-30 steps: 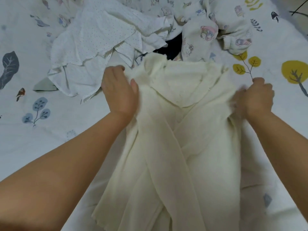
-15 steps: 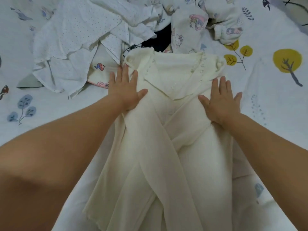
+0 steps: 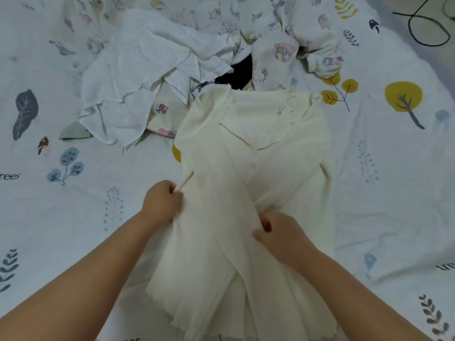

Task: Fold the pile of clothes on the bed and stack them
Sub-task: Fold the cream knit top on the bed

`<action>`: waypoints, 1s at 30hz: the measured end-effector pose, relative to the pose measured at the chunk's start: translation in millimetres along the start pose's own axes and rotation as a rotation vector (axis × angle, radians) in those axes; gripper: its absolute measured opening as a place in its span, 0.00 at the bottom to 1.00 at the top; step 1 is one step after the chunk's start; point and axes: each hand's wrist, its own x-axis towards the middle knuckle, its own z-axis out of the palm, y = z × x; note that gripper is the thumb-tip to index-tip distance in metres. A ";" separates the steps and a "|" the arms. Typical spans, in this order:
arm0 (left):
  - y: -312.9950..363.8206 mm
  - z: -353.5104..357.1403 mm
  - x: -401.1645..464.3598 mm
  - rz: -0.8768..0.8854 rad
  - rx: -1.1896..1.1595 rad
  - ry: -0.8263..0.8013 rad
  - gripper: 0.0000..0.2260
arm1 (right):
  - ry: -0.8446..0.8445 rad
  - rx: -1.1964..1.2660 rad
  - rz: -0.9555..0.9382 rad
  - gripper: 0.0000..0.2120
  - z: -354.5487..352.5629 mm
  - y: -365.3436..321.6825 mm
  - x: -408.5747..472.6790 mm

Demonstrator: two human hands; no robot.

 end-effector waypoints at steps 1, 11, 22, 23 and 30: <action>-1.7 -3.7 1.3 -0.060 -0.041 0.009 0.06 | 0.066 0.032 -0.002 0.06 -1.6 -2.6 0.9; 34.3 4.1 -17.0 0.286 0.070 0.236 0.15 | -0.065 -0.046 0.151 0.19 -9.8 5.7 -12.9; 59.6 13.0 4.3 0.197 -0.151 0.433 0.16 | -0.020 -0.019 0.154 0.13 12.7 34.4 -37.9; 59.0 11.6 7.0 0.198 -0.141 0.441 0.16 | 0.010 -0.061 0.160 0.13 13.9 36.8 -38.5; 43.9 41.3 -29.9 0.660 0.230 0.522 0.24 | 0.568 -0.483 -0.133 0.31 42.9 37.7 -41.4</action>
